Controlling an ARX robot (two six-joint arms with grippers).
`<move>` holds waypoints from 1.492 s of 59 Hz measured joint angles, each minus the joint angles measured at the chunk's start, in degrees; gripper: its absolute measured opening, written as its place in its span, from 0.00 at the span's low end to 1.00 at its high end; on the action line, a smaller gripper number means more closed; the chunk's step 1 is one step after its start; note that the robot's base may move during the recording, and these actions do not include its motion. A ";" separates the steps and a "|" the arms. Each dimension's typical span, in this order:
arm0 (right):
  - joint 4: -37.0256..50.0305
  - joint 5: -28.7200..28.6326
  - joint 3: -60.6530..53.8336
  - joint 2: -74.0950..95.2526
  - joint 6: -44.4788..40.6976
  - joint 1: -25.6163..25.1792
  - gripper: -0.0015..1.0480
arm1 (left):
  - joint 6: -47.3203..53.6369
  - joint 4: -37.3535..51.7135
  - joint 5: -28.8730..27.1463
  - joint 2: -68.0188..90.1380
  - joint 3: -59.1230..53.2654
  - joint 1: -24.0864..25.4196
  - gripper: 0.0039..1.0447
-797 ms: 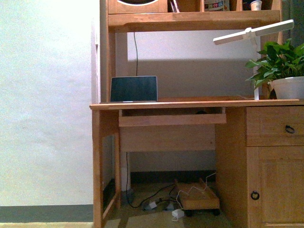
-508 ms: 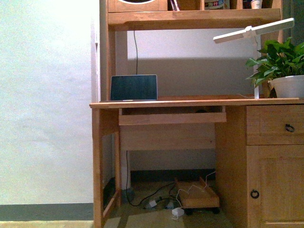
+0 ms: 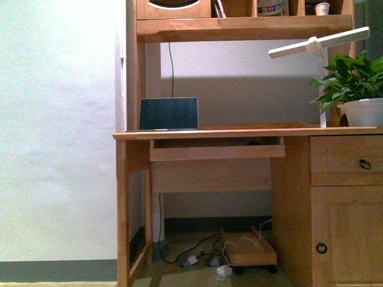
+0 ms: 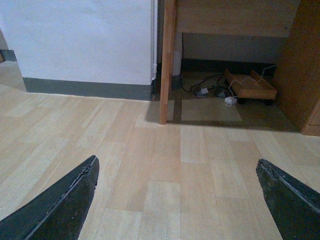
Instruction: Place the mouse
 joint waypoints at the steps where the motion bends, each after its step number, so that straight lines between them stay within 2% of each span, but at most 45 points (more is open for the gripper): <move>1: 0.00 0.00 0.00 0.00 0.00 0.00 0.93 | 0.02 0.00 0.00 0.00 0.00 0.00 0.93; 88: 0.00 0.00 0.00 0.00 0.00 0.02 0.93 | 0.00 0.00 0.00 -0.02 0.00 0.00 0.93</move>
